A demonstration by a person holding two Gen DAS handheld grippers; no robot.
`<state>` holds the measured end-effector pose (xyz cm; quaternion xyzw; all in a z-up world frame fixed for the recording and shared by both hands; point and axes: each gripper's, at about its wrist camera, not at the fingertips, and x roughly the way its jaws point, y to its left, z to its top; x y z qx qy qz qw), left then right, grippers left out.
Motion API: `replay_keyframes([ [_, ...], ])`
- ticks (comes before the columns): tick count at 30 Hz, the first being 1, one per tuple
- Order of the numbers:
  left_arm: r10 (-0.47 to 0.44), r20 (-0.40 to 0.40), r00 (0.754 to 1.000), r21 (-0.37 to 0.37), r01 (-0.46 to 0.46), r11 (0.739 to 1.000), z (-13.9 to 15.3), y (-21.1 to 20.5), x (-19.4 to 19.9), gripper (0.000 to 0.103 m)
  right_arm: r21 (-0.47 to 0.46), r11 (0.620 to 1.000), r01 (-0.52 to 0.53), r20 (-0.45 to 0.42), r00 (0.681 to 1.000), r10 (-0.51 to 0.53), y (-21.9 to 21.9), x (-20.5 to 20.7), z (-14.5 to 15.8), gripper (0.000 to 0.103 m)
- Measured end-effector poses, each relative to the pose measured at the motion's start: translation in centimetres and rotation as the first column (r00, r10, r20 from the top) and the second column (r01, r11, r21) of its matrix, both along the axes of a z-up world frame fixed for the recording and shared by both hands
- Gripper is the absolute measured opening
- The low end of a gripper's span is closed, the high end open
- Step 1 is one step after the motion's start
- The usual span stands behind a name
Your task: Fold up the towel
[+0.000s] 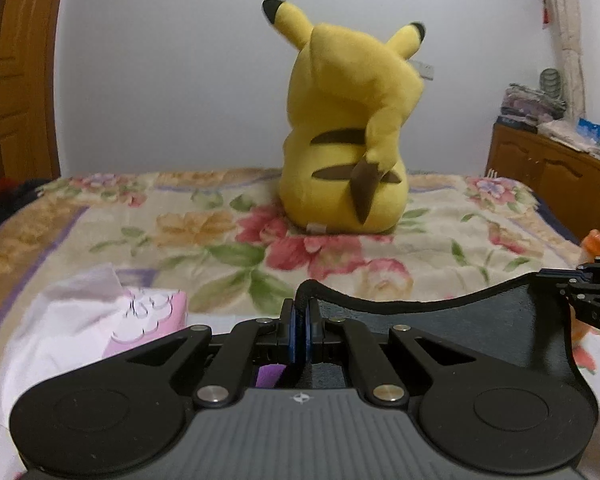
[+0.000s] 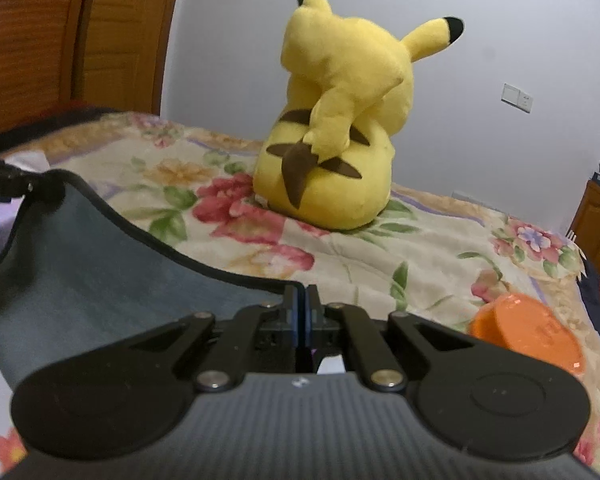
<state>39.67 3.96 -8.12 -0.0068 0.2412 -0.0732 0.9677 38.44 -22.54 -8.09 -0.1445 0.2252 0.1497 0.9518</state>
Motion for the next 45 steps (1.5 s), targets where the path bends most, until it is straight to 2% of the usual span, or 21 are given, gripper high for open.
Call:
replay_keyframes([
  [11,0.015,-0.053,0.998,0.059,-0.012,0.998,-2.5,-0.6,2.0,0.008,0.009,0.999,0.031,-0.074,0.997,-0.030,-0.4,1.8,-3.5,0.004],
  [19,0.027,-0.095,0.995,0.076,-0.020,0.997,-3.6,-0.4,2.4,0.012,0.040,0.998,0.042,-0.115,0.993,-0.037,-0.5,2.5,-4.4,0.005],
  [22,0.020,-0.098,0.995,0.074,-0.013,0.997,-3.6,-0.5,2.3,0.028,0.050,0.998,0.045,-0.120,0.992,-0.039,-0.7,2.4,-4.5,0.006],
  [23,0.016,-0.098,0.995,0.079,-0.008,0.997,-3.5,-0.6,2.2,0.036,0.050,0.998,0.045,-0.122,0.992,-0.039,-0.7,2.3,-4.5,0.007],
  [24,0.013,-0.099,0.995,0.083,-0.004,0.997,-3.5,-0.7,2.1,0.042,0.052,0.998,0.044,-0.125,0.992,-0.037,-0.7,2.3,-4.5,0.012],
  [30,-0.016,-0.122,0.992,0.097,0.028,0.995,-2.9,-1.2,1.1,0.056,0.061,0.997,0.041,-0.142,0.989,-0.032,-0.6,1.6,-3.6,0.018],
  [31,-0.020,-0.121,0.992,0.103,0.032,0.994,-2.7,-1.3,0.8,0.057,0.068,0.997,0.043,-0.143,0.989,-0.033,-0.6,1.3,-3.3,0.032],
  [33,-0.029,-0.124,0.992,0.104,0.042,0.994,-2.2,-1.4,0.2,0.059,0.087,0.995,0.046,-0.139,0.990,-0.034,-0.7,0.6,-2.7,0.046],
  [45,-0.059,-0.148,0.987,0.115,0.077,0.990,0.6,-2.1,-4.8,0.069,0.125,0.989,0.078,-0.165,0.985,-0.056,-1.4,-4.1,1.0,0.047],
])
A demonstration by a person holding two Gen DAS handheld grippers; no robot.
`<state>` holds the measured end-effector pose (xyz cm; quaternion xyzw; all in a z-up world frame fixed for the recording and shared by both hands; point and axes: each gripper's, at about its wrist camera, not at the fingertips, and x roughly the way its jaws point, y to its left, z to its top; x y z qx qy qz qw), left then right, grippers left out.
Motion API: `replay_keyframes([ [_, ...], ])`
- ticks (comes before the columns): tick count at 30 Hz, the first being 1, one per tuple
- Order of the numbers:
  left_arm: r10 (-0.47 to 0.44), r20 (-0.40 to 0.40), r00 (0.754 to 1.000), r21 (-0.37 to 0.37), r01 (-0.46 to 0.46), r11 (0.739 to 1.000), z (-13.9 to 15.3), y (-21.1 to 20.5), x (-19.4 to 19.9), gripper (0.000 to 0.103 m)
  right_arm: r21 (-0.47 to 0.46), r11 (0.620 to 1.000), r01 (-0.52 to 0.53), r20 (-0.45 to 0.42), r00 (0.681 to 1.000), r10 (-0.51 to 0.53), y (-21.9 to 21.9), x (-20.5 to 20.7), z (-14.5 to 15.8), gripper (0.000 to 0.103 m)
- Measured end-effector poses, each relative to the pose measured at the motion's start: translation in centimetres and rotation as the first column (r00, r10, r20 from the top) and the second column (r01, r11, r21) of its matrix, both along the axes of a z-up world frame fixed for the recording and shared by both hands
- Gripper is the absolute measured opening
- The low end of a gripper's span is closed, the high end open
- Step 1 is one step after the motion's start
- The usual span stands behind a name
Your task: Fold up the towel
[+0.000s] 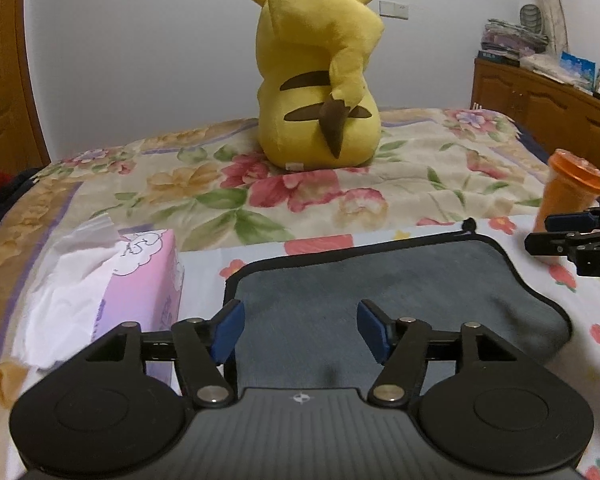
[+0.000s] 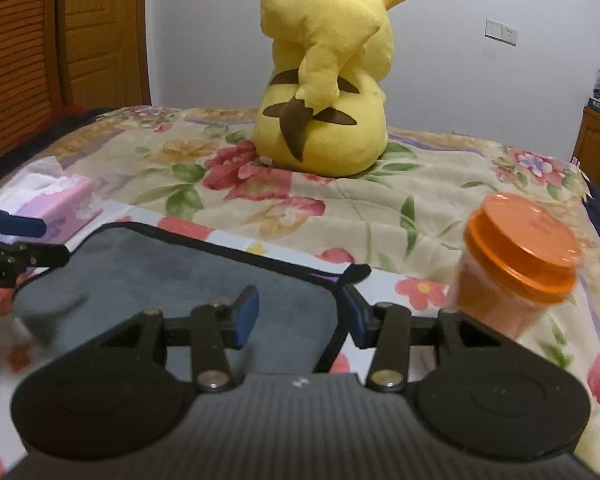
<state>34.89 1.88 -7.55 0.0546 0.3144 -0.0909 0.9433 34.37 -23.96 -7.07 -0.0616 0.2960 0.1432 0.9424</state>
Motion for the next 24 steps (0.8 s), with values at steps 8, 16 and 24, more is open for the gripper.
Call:
replay_keyframes([
  [8,-0.023,0.012,1.000,-0.007,0.023,1.000,2.4,0.1,-4.0,0.082,0.021,1.000,0.006,0.016,1.000,-0.007,-0.5,-4.0,2.5,0.052],
  [16,-0.043,0.039,0.998,-0.014,0.043,0.999,5.4,-0.1,-8.4,0.091,0.024,0.999,0.028,0.031,0.999,-0.029,-0.8,-7.1,4.5,0.066],
  [24,-0.037,0.035,0.999,-0.009,0.038,0.999,8.1,0.1,-12.2,0.097,0.052,0.998,0.045,0.037,0.998,-0.047,-1.4,-9.9,6.8,0.101],
])
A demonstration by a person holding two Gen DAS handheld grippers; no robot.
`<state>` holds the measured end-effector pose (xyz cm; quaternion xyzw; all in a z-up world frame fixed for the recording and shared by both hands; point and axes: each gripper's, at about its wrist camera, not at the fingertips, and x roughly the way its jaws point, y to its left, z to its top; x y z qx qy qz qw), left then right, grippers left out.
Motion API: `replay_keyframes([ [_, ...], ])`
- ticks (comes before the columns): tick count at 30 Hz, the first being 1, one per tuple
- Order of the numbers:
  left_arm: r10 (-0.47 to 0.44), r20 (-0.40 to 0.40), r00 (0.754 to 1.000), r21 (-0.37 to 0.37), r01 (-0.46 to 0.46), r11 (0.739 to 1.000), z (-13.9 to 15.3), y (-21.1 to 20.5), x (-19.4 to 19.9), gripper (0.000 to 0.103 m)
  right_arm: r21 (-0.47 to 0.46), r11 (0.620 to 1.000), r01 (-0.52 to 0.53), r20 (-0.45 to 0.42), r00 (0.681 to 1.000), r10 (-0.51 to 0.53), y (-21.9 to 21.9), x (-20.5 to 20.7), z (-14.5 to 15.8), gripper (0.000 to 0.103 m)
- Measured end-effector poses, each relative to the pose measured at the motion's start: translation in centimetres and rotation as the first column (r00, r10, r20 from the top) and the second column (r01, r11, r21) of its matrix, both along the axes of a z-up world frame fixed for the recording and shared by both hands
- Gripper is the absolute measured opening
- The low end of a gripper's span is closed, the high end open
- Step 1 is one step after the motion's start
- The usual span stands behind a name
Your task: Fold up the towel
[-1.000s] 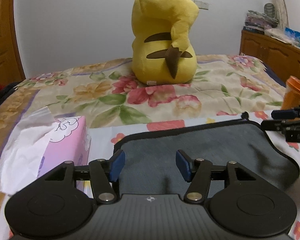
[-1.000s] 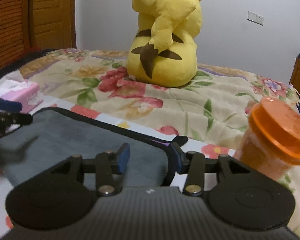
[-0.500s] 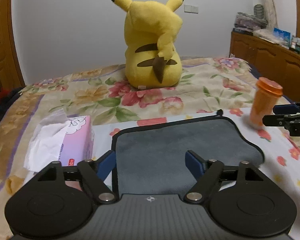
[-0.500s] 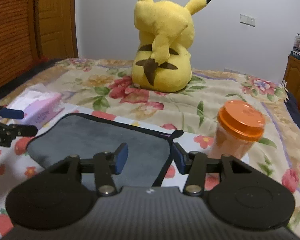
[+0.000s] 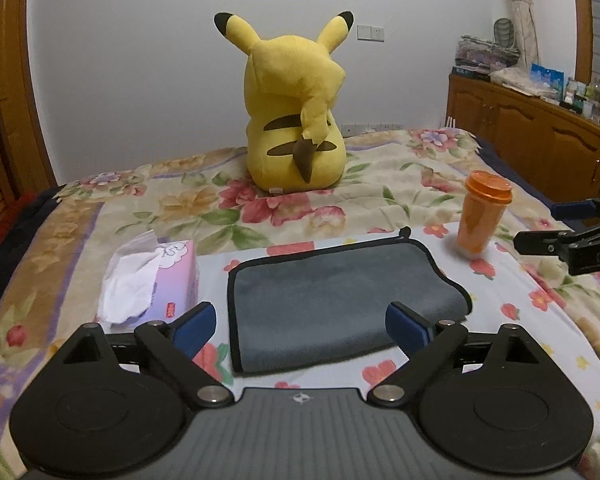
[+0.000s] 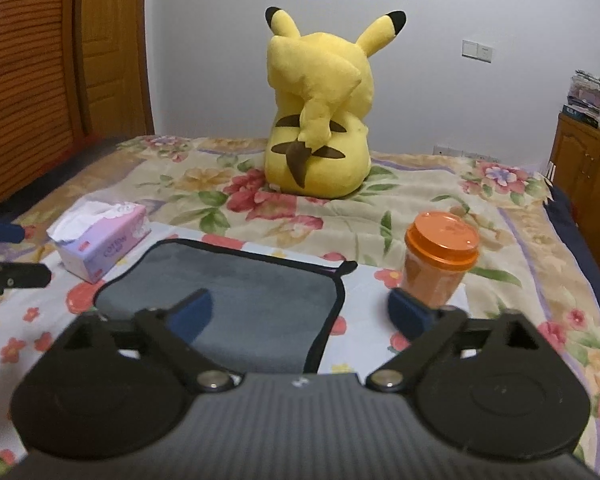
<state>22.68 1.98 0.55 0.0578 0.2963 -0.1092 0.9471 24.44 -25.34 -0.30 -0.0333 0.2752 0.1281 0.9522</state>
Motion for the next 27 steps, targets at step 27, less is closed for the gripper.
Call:
replay_keyframes([
  [27,0.073,0.044,0.996,-0.020,-0.072,0.997,7.0,-1.4,-10.9,0.103,0.050,0.998,0.043,0.054,0.997,-0.046,-1.9,-9.3,6.9,0.103],
])
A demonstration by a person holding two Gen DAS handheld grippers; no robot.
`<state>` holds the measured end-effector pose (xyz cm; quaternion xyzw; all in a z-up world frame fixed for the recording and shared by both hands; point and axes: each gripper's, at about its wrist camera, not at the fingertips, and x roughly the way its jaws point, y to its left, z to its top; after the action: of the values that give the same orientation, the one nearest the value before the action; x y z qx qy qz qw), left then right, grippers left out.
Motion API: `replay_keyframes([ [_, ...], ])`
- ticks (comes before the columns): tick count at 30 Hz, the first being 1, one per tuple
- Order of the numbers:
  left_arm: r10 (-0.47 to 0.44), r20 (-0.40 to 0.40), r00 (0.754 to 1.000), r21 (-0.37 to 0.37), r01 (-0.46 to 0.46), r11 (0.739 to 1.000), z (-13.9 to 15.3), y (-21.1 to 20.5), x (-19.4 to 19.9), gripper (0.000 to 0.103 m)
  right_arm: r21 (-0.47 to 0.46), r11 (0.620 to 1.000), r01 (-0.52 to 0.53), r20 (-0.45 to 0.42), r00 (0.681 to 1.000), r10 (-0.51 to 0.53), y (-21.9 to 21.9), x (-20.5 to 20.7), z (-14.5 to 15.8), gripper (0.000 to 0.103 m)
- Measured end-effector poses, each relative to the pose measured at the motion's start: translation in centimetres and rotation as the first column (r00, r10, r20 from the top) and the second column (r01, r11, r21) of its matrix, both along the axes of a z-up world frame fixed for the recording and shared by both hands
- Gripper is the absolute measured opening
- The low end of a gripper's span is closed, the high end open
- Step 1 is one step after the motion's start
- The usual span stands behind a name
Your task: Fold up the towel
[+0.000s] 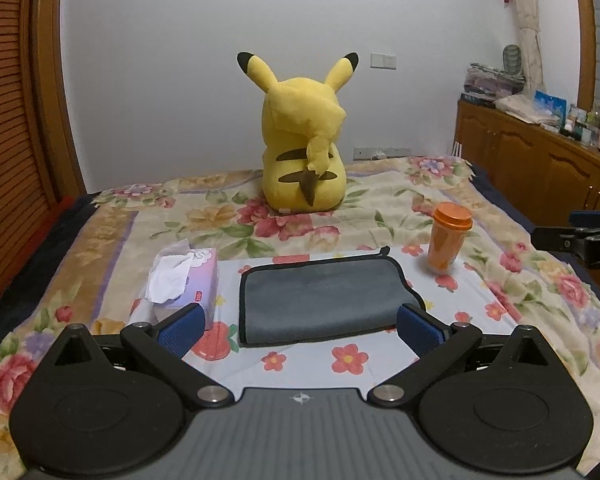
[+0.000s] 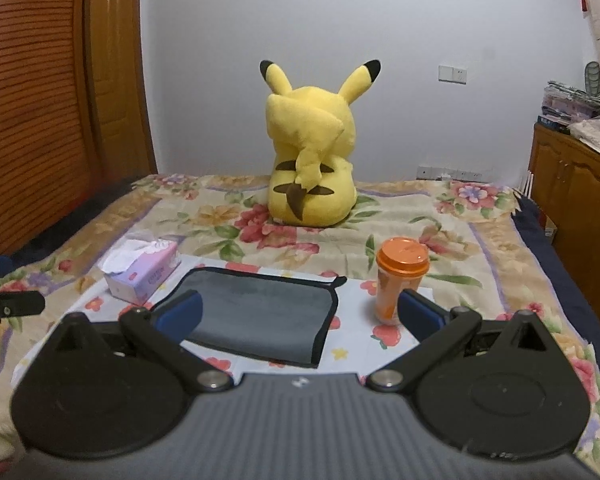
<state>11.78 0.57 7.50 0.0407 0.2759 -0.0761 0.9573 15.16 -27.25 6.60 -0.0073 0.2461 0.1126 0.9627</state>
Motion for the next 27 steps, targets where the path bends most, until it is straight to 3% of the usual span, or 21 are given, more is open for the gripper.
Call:
replay_keyframes([
  [10,-0.003,0.013,1.000,0.000,0.003,1.000,0.4,-0.4,-3.5,0.103,0.009,1.000,0.020,0.018,1.000,-0.021,-0.4,-3.2,0.4,0.103],
  [27,0.000,0.012,1.000,-0.011,0.000,1.000,-1.9,-1.2,-9.6,0.103,0.010,1.000,0.010,0.018,1.000,-0.010,0.9,-9.4,-1.6,0.103],
])
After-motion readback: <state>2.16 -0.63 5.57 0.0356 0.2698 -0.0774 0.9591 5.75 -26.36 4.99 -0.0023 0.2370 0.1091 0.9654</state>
